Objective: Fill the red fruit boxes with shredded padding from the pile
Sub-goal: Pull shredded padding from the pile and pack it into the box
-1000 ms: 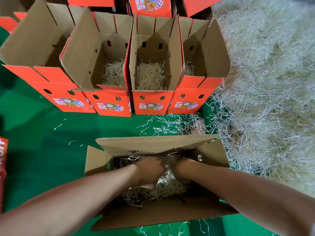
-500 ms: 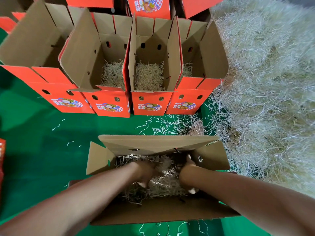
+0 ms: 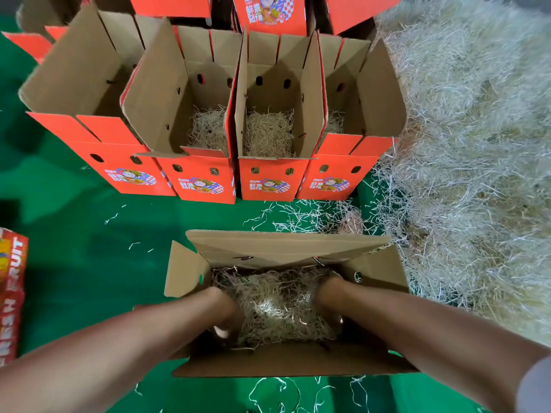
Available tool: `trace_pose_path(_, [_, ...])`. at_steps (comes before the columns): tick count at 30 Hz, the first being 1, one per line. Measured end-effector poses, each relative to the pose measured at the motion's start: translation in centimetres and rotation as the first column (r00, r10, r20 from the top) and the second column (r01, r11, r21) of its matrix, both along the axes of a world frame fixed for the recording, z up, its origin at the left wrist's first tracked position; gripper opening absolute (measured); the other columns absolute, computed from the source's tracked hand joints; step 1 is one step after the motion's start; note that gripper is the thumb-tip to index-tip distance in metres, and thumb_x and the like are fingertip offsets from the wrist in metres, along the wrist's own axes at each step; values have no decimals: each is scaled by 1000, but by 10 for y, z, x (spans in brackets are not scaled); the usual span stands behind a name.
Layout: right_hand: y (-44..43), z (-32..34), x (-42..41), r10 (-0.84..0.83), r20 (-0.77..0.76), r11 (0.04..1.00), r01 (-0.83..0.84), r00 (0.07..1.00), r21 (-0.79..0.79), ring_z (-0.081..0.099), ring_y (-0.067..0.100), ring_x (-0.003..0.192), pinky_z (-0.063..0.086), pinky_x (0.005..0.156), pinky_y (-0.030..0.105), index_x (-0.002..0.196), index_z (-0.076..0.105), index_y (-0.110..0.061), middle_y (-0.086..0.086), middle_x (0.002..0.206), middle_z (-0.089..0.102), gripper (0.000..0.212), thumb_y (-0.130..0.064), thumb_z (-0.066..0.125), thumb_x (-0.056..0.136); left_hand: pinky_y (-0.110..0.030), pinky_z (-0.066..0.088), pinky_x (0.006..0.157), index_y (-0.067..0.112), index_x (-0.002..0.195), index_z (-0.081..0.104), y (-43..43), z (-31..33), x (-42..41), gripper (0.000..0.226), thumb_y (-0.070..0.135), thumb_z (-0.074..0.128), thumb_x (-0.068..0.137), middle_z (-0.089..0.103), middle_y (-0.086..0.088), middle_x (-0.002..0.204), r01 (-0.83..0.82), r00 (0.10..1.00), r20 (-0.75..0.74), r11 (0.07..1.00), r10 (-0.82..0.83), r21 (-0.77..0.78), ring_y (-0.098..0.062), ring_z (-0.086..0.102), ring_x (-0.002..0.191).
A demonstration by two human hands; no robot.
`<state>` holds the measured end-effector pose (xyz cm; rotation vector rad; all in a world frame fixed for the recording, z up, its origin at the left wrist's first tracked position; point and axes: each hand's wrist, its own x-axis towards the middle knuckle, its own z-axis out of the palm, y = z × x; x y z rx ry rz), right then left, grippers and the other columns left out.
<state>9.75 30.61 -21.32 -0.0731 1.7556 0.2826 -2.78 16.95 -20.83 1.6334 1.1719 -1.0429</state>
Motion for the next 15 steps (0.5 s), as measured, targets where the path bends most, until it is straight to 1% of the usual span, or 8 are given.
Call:
trace_pose_path(2, [-7, 3, -5, -44, -114, 999, 46, 993, 12, 45, 32, 123, 40, 95, 47, 127, 53, -11, 10, 133, 49, 39, -26, 55, 90, -43, 46, 88, -4, 115, 60, 3, 8, 3, 28, 11, 48, 94, 59, -21, 117, -22, 1000, 8, 973, 20, 228, -37, 57, 107])
trace_pose_path(5, [-20, 11, -18, -67, -427, 991, 10, 902, -134, 59, 30, 104, 47, 71, 36, 116, 59, -10, 11, 119, 59, 27, -14, 55, 89, -47, 46, 91, 0, 115, 59, 9, 10, 5, 29, 5, 41, 93, 54, -18, 122, -134, 991, 52, 822, 126, 554, -36, 56, 109])
trace_pose_path(6, [-21, 12, -19, -77, -451, 978, -20, 889, -205, 59, 30, 104, 46, 69, 35, 119, 57, -12, 11, 121, 58, 32, -12, 57, 87, -47, 44, 95, 0, 120, 56, 8, 7, 4, 31, 6, 40, 94, 50, -18, 128, -145, 988, 39, 831, 147, 537, -35, 52, 113])
trace_pose_path(8, [-19, 9, -17, -57, -331, 969, -27, 942, -245, 49, 34, 118, 46, 84, 39, 135, 46, -25, 12, 137, 43, 55, -12, 61, 84, -52, 30, 107, 4, 136, 44, 2, 0, -1, 40, 14, 38, 98, 33, -18, 145, -100, 984, -94, 909, 150, 406, -35, 34, 132])
trace_pose_path(10, [-18, 12, -16, -22, -175, 997, 8, 984, -82, 37, 38, 129, 39, 98, 49, 141, 39, -24, 13, 145, 34, 58, -19, 60, 87, -58, 9, 112, 11, 146, 28, -1, -1, -9, 47, 25, 34, 101, 14, -14, 155, -52, 965, -235, 962, 117, 269, -34, 11, 142])
trace_pose_path(11, [-17, 13, -16, -6, -133, 1000, 6, 991, 4, 37, 38, 129, 38, 98, 52, 139, 41, -18, 14, 144, 36, 52, -23, 57, 90, -58, 9, 112, 12, 146, 27, -1, 0, -12, 48, 27, 33, 101, 16, -14, 155, -38, 956, -277, 977, 98, 212, -34, 11, 142])
trace_pose_path(13, [-19, 18, -20, 49, -190, 998, -42, 981, 39, 49, 34, 120, 45, 88, 47, 129, 50, -10, 12, 135, 49, 38, -22, 51, 94, -54, 30, 105, 9, 139, 39, 1, 6, -12, 40, 18, 38, 100, 35, -16, 145, -32, 968, -236, 973, 87, 230, -34, 33, 134])
trace_pose_path(15, [-27, 27, -25, 58, -436, 992, -101, 898, -76, 60, 28, 104, 50, 71, 37, 118, 57, -9, 10, 122, 58, 28, -16, 53, 92, -41, 46, 86, 9, 126, 52, 5, 16, -5, 33, 7, 41, 95, 52, -13, 129, -136, 975, -91, 873, 200, 468, -31, 53, 114])
